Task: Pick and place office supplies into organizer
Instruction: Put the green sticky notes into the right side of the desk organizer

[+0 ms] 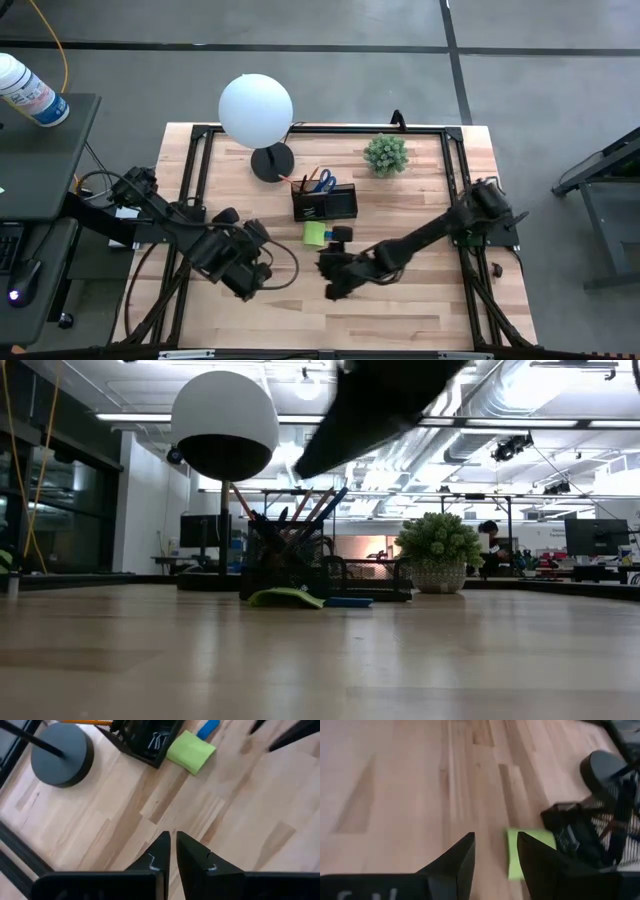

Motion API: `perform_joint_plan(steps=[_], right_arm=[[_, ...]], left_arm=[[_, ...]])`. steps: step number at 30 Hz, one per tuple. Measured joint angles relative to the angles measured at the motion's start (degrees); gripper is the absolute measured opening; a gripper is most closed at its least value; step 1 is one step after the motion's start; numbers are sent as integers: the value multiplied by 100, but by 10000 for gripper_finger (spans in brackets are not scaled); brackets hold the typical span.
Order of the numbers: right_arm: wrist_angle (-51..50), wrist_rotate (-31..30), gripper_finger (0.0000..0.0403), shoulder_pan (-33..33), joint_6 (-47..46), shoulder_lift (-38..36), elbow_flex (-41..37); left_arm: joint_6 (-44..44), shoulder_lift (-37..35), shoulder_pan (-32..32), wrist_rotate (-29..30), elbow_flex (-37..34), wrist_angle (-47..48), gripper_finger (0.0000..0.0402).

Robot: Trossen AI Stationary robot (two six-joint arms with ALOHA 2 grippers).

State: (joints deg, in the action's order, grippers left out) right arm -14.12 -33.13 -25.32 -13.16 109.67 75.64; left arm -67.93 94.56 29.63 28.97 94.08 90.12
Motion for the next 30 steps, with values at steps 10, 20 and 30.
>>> perform_joint_plan(steps=[10,20,30], right_arm=[[-2167,-293,138,334,-128,1501,2120],[-2686,1,138,395,-1501,1791,2734],[-2716,933,138,405,-2321,1770,2950]], left_arm=[[188,-655,373,218,-845,-37,3],[59,-1507,538,252,-1954,-577,1],[305,-1678,525,660,-2253,-880,3]])
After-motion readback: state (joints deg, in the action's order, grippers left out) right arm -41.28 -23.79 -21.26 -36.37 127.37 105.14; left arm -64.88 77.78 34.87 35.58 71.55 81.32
